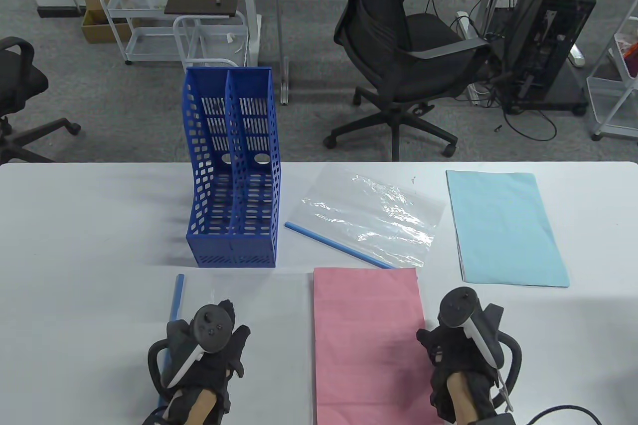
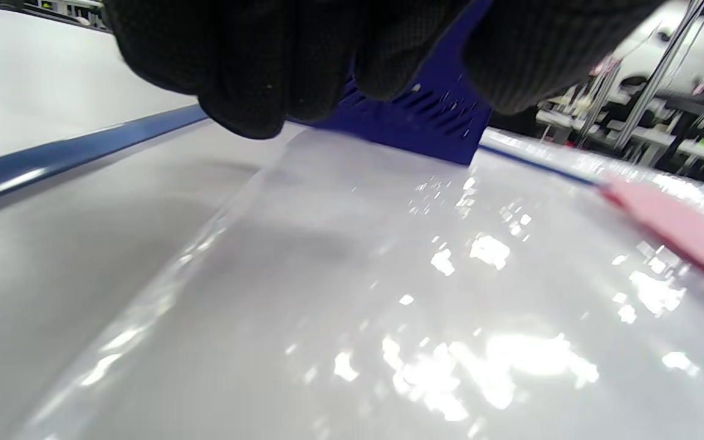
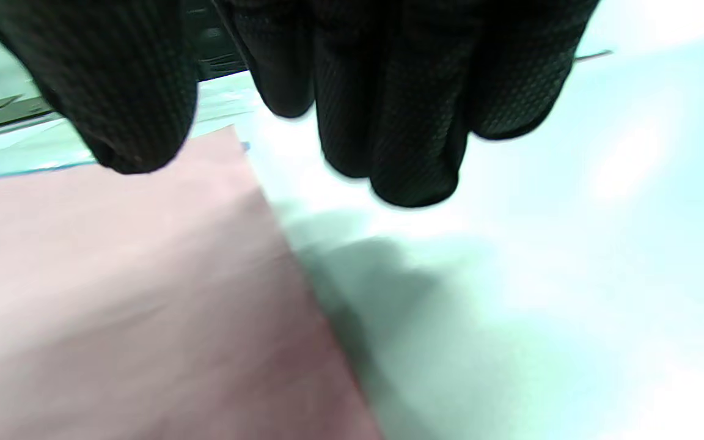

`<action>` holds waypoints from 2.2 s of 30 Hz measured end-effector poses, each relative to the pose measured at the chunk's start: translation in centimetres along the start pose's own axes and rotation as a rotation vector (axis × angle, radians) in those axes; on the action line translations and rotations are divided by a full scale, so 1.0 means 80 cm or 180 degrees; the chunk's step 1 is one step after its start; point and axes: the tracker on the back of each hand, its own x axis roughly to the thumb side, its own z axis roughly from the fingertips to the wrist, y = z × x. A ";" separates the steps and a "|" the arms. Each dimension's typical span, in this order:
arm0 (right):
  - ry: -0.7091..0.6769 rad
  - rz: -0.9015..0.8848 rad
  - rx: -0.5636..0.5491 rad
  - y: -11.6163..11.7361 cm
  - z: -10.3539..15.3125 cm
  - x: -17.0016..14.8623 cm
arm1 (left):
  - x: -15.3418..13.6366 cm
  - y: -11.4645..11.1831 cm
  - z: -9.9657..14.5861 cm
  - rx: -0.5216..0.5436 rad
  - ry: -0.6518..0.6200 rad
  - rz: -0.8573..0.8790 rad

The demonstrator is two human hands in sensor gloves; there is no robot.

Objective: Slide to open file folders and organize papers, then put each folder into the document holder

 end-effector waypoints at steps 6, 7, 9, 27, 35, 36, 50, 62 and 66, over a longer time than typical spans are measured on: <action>-0.0075 0.0725 0.0384 0.037 -0.005 0.030 | 0.003 -0.013 -0.006 -0.0343 0.0168 -0.0264; -0.0077 0.0823 0.0351 0.039 -0.004 0.033 | 0.003 -0.015 -0.007 -0.0375 0.0176 -0.0294; -0.0066 0.0927 0.0350 0.044 -0.004 0.038 | 0.004 -0.020 -0.010 -0.0472 0.0196 -0.0322; -0.0080 0.1117 0.0358 0.047 -0.003 0.047 | 0.006 -0.028 -0.019 -0.0573 0.0203 -0.0249; -0.0082 0.1120 0.0362 0.047 -0.003 0.047 | 0.012 -0.037 -0.025 -0.0441 0.0376 -0.0440; -0.0082 0.1120 0.0362 0.047 -0.003 0.047 | 0.013 -0.037 -0.025 -0.0427 0.0372 -0.0447; -0.0094 0.1108 0.0374 0.048 -0.004 0.047 | -0.039 0.020 -0.013 -0.0428 0.0029 0.1699; -0.0098 0.1109 0.0375 0.048 -0.004 0.047 | 0.057 0.018 -0.007 -0.1055 -0.0993 0.3389; -0.0120 0.1115 0.0366 0.048 -0.005 0.046 | 0.107 0.008 -0.007 -0.1020 -0.1092 0.3731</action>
